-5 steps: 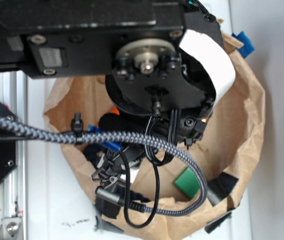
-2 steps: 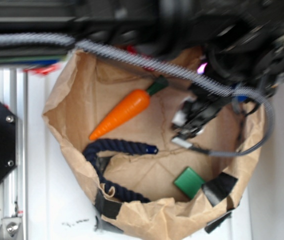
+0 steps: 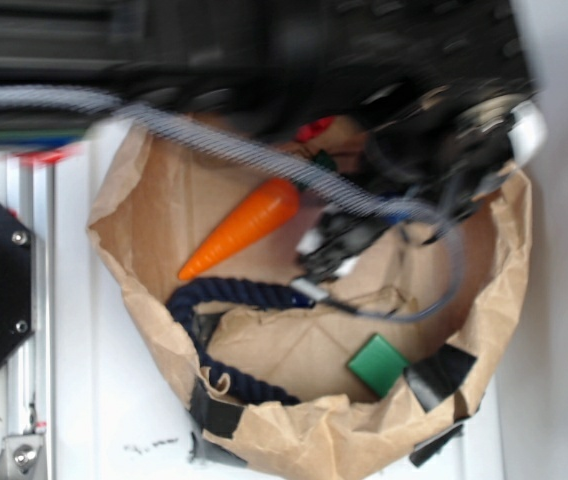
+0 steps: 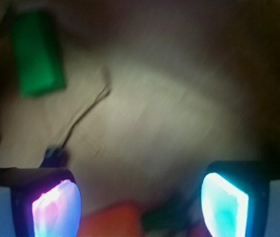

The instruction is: Grab the green block.

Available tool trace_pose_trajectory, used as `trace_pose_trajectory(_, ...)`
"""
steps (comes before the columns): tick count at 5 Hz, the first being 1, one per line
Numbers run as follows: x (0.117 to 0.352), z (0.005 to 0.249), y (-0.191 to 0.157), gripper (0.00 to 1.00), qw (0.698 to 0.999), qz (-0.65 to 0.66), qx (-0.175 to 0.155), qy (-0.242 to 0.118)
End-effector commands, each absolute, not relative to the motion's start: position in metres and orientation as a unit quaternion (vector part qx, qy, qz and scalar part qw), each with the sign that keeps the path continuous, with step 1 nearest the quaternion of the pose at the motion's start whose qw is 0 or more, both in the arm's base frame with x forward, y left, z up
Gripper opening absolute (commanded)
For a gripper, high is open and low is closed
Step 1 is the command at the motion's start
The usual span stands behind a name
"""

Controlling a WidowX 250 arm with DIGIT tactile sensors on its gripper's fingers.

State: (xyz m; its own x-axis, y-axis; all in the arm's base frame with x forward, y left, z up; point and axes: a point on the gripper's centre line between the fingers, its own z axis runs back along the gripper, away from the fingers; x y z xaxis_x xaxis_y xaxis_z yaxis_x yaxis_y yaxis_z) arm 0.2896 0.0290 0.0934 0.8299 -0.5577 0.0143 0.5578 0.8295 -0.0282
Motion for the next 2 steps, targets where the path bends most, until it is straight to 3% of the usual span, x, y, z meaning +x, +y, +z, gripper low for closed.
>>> trace_pose_trajectory(1,0.263,0.093,-0.016,1.0,0.945,-0.324,0.019,-0.033)
trace_pose_trajectory(2,0.271,0.077,-0.025,1.0,0.948,-0.315,0.025,-0.033)
